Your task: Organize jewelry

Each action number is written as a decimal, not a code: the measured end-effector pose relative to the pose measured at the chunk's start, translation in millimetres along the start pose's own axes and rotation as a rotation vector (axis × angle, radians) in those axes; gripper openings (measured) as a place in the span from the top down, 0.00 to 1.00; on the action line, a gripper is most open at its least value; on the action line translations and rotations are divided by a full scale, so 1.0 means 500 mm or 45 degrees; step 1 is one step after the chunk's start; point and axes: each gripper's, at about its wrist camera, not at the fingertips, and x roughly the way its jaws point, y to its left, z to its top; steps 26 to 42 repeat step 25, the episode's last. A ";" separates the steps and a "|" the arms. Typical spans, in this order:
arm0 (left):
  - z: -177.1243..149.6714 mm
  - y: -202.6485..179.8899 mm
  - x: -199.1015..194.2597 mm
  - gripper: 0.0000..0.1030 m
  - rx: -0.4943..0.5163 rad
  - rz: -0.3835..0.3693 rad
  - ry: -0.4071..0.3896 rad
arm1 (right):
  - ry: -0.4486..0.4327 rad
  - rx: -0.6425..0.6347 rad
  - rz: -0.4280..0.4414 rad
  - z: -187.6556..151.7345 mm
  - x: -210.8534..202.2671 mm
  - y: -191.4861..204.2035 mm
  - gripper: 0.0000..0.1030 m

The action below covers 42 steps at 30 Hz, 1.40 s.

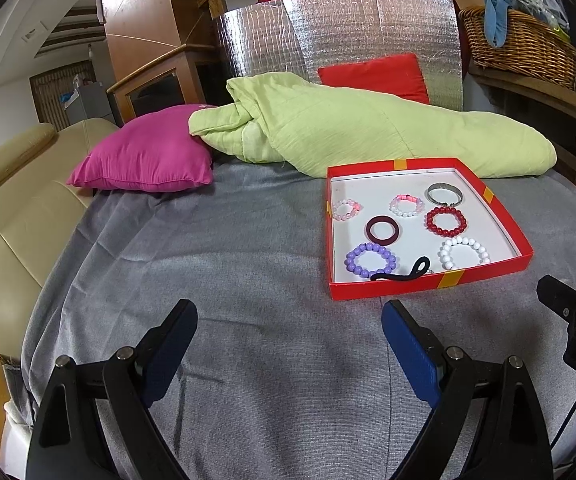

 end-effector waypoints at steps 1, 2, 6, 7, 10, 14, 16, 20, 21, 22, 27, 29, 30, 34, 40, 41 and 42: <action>0.000 0.000 0.000 0.09 0.001 -0.002 0.000 | 0.000 0.000 0.000 0.000 0.000 0.000 0.26; 0.000 0.000 0.000 0.09 0.001 -0.001 0.000 | 0.000 -0.001 0.000 0.000 0.000 0.000 0.26; 0.000 0.001 0.001 0.09 0.000 0.001 0.002 | 0.000 0.000 0.000 0.000 0.000 0.000 0.26; 0.000 0.002 0.000 0.09 0.000 0.003 0.001 | 0.000 0.000 0.000 0.000 0.000 0.000 0.26; 0.000 0.001 0.001 0.09 0.001 0.003 0.003 | -0.001 0.000 0.000 -0.001 0.001 0.001 0.26; -0.001 0.000 0.001 0.09 0.003 0.003 0.003 | 0.001 0.000 0.001 -0.001 0.002 0.001 0.26; -0.002 -0.001 0.001 0.09 0.005 0.004 -0.001 | 0.001 -0.001 0.001 -0.001 0.003 0.002 0.26; -0.002 -0.003 0.006 0.09 0.012 -0.018 -0.002 | 0.005 0.006 0.008 -0.002 0.005 0.002 0.26; 0.002 0.002 0.013 0.09 0.004 -0.033 0.005 | 0.004 0.011 0.010 -0.003 0.007 0.001 0.26; 0.006 0.009 0.022 0.09 -0.008 -0.050 0.016 | 0.004 0.021 0.006 -0.002 0.008 -0.005 0.26; 0.018 0.047 0.067 0.09 -0.090 -0.082 0.072 | 0.017 0.104 -0.026 0.005 0.018 -0.046 0.26; 0.018 0.047 0.067 0.09 -0.090 -0.082 0.072 | 0.017 0.104 -0.026 0.005 0.018 -0.046 0.26; 0.018 0.047 0.067 0.09 -0.090 -0.082 0.072 | 0.017 0.104 -0.026 0.005 0.018 -0.046 0.26; 0.018 0.047 0.067 0.09 -0.090 -0.082 0.072 | 0.017 0.104 -0.026 0.005 0.018 -0.046 0.26; 0.018 0.047 0.067 0.09 -0.090 -0.082 0.072 | 0.017 0.104 -0.026 0.005 0.018 -0.046 0.26; 0.018 0.047 0.067 0.09 -0.090 -0.082 0.072 | 0.017 0.104 -0.026 0.005 0.018 -0.046 0.26; 0.018 0.047 0.067 0.09 -0.090 -0.082 0.072 | 0.017 0.104 -0.026 0.005 0.018 -0.046 0.26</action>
